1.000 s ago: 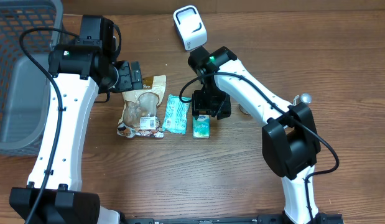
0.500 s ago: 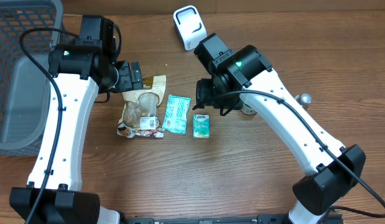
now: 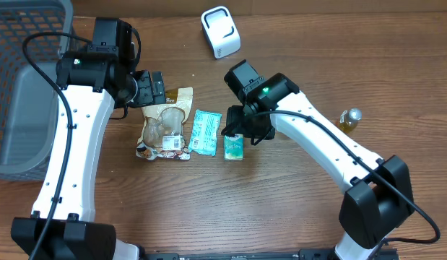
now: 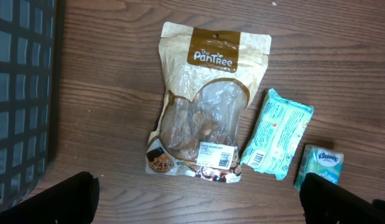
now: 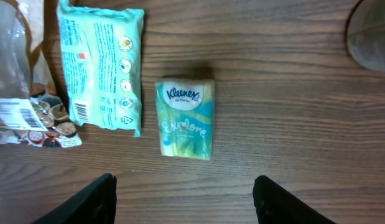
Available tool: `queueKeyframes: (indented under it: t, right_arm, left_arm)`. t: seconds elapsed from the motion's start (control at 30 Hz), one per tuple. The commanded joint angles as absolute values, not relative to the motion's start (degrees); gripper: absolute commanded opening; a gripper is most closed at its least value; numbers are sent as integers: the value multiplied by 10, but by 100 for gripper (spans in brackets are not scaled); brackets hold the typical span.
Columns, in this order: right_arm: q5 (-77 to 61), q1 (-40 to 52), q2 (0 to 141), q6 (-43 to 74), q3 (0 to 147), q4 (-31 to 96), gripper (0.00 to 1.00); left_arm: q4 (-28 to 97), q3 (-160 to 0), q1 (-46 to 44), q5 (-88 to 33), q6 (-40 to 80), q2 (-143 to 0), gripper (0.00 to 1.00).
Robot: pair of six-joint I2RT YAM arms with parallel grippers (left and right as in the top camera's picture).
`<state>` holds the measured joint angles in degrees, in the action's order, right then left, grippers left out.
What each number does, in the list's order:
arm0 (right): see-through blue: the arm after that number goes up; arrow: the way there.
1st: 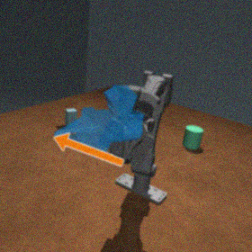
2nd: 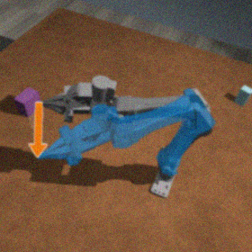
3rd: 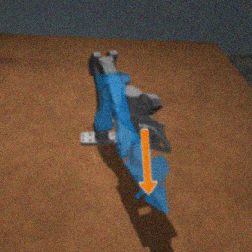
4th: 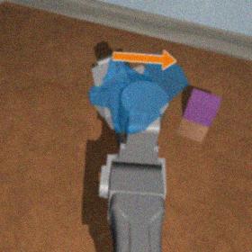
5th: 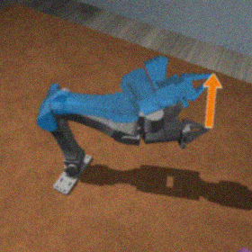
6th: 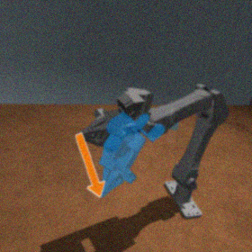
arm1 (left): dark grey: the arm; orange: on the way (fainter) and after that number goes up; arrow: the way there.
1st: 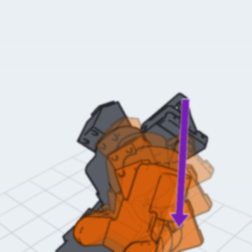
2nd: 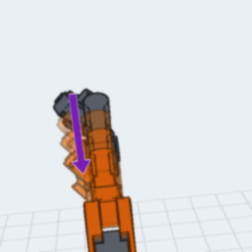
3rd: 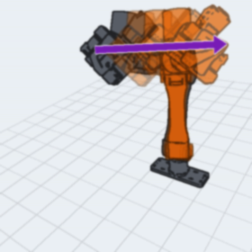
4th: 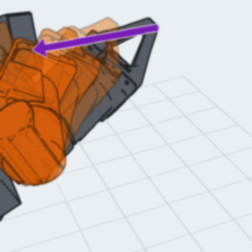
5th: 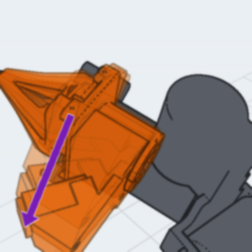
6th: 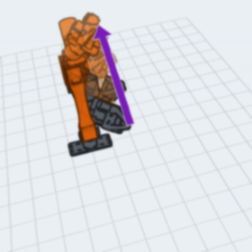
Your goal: Scan the item barcode
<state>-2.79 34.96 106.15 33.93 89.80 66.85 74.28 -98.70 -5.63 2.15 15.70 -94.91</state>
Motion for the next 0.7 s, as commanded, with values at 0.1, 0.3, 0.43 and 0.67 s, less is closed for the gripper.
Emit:
queueKeyframes:
  t: [0.1, 0.3, 0.43, 0.67]
  right_arm:
    - [-31, 350, 1062, 343, 884, 656, 72]
    - [-31, 350, 1062, 343, 884, 656, 85]
    - [-31, 350, 1062, 345, 884, 654, 73]
    - [-31, 350, 1062, 345, 884, 651, 59]
  left_arm:
    - [743, -986, -57, 19, 152, -954, 100]
    - [743, -986, -57, 19, 152, -954, 99]
    - [743, -986, -57, 19, 152, -954, 99]
    - [743, -986, -57, 19, 152, -954, 100]
